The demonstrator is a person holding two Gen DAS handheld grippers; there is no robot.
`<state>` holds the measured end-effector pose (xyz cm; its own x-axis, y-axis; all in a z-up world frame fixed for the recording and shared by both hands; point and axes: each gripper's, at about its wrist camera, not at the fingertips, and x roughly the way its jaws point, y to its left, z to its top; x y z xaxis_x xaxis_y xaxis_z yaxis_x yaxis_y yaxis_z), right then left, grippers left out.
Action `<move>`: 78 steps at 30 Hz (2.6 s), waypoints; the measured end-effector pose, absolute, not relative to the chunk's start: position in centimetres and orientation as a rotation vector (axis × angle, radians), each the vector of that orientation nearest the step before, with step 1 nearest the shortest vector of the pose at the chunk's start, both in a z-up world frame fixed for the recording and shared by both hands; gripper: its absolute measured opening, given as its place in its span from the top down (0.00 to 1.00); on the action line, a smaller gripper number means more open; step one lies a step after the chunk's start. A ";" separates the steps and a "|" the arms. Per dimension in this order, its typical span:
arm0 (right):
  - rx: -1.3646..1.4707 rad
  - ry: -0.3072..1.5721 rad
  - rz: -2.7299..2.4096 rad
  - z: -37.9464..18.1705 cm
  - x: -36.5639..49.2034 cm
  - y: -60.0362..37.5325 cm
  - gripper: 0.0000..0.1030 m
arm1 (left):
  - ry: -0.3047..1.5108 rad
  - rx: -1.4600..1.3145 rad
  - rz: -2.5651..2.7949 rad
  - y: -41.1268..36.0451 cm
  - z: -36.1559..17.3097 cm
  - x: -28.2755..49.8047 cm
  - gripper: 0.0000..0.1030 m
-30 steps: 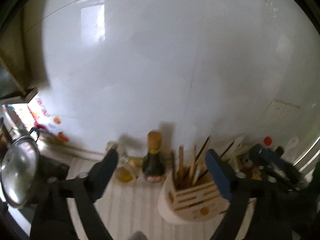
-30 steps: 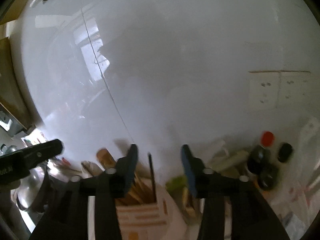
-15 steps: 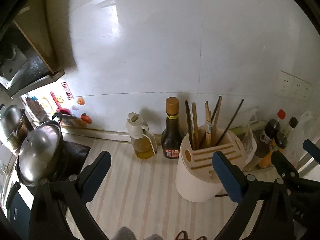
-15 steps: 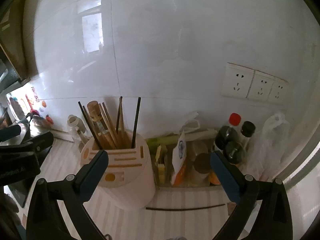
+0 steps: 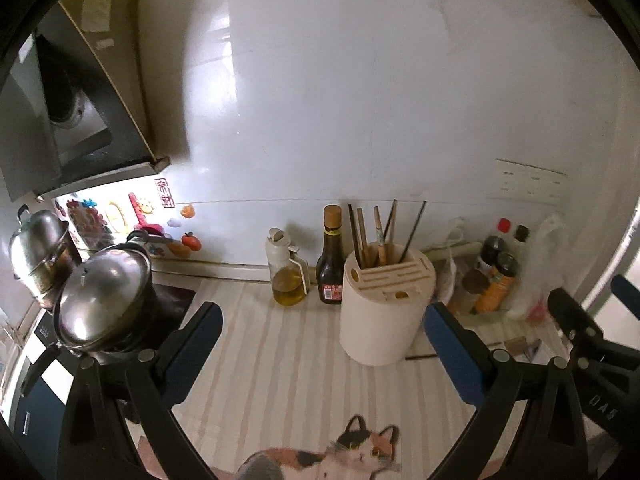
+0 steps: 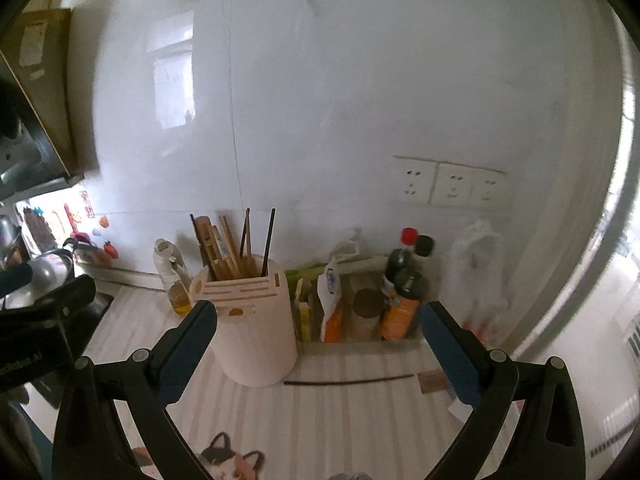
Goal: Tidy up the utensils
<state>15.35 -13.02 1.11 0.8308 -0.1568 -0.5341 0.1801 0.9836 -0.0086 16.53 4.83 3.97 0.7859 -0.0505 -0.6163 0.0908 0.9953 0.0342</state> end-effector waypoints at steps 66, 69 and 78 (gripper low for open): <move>0.043 0.471 -0.170 9.6 -1.3 -11.4 0.00 | 0.626 0.031 0.001 6.4 10.0 3.5 0.00; 0.040 0.473 -0.171 9.6 -1.0 -11.4 0.00 | 0.628 0.030 0.001 6.3 10.0 3.5 0.00; 0.038 0.475 -0.169 9.5 -0.4 -11.4 0.00 | 0.627 0.031 0.003 6.2 10.0 3.7 0.00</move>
